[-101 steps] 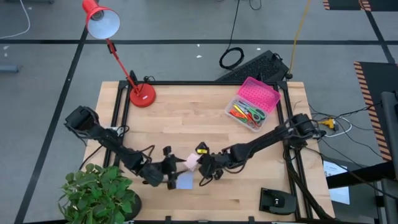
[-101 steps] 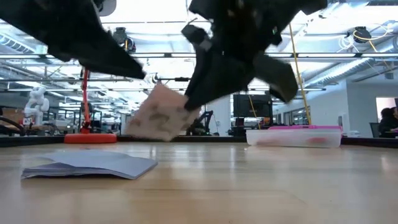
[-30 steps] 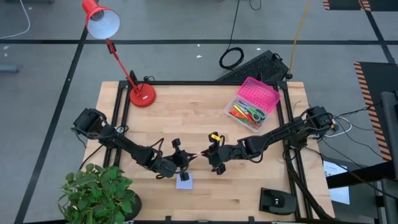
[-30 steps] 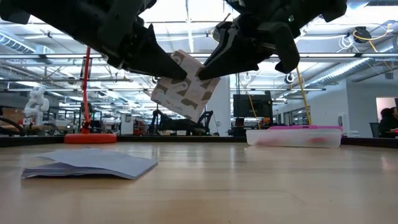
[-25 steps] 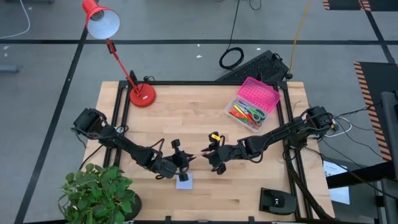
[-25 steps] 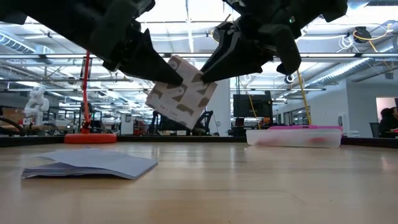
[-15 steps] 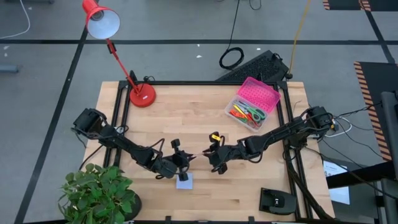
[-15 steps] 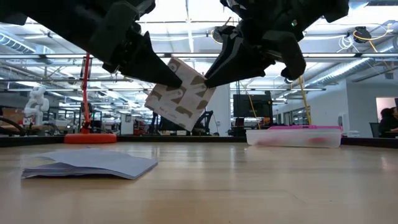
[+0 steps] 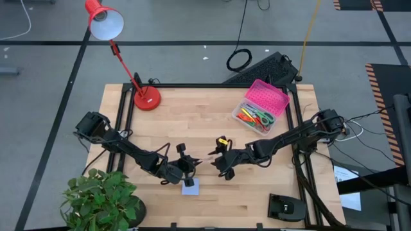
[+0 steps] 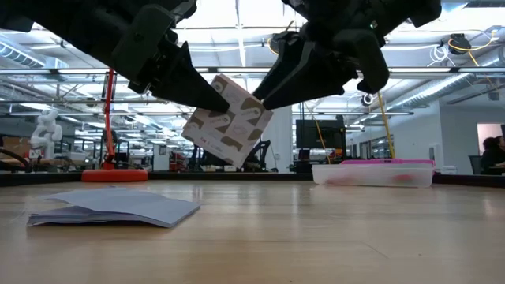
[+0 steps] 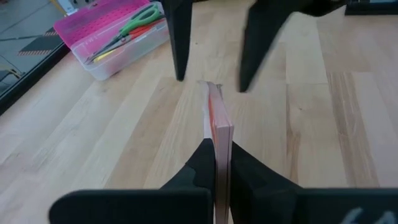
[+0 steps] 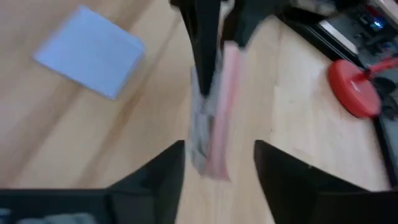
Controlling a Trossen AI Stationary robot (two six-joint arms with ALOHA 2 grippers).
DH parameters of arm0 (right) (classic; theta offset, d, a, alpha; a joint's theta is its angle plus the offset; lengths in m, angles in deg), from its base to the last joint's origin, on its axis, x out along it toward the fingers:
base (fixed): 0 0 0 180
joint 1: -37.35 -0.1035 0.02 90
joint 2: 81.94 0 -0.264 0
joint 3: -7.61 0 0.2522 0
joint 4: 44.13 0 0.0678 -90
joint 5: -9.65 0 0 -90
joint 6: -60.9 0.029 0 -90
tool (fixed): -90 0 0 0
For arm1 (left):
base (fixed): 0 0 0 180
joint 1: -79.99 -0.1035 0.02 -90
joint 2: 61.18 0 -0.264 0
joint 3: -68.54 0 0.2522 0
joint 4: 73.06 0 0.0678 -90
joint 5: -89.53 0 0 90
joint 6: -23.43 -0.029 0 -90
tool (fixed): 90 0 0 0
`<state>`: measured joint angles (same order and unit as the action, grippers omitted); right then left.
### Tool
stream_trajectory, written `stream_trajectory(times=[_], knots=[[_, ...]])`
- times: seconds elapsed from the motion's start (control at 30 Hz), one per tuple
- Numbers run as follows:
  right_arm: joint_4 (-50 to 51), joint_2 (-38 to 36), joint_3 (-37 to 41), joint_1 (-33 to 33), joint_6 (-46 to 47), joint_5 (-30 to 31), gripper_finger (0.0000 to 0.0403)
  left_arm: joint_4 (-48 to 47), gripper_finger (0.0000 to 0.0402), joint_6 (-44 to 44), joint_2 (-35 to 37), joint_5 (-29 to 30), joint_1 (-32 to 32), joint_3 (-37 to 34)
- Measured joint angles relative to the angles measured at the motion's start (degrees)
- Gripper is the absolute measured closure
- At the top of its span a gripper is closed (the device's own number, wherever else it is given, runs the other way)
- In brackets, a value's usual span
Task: Pack school essentials
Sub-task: Put the pink sticky notes into the supply box
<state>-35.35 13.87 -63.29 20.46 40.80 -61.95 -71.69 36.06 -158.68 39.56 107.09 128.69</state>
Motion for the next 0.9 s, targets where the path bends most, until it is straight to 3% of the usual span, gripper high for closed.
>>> stream_trajectory(times=[0.1, 0.23, 0.4, 0.67, 0.73, 0.9], knots=[[-1.94, 0.75, 0.00, 0.02, 1.11, -1.77, 0.0187, 0.03, 0.0379, -0.01, 0.00, 0.05, -0.03, 0.00], [-4.29, 1.54, 0.00, 0.33, 1.23, -2.15, 0.0185, 0.30, 0.0386, -0.60, 0.00, 0.07, -0.03, 0.00], [-4.41, 1.62, 0.00, 0.53, 0.99, -2.15, 0.0242, 2.15, 0.0389, -2.45, 0.00, 0.11, 0.04, 0.01], [-4.19, 1.62, 0.00, 0.57, 0.42, -2.15, 0.0380, 2.25, 0.0381, -2.88, 0.00, 0.11, 0.04, 0.00], [-4.17, 1.62, 0.00, 0.57, 0.28, -2.17, 0.0393, 2.24, 0.0389, -3.41, 0.00, 0.13, 0.05, 0.00], [-3.74, 1.62, -0.02, 0.57, -0.09, -2.13, 0.0376, 2.27, 0.0381, -3.50, 0.00, 0.09, 0.06, 0.00]])
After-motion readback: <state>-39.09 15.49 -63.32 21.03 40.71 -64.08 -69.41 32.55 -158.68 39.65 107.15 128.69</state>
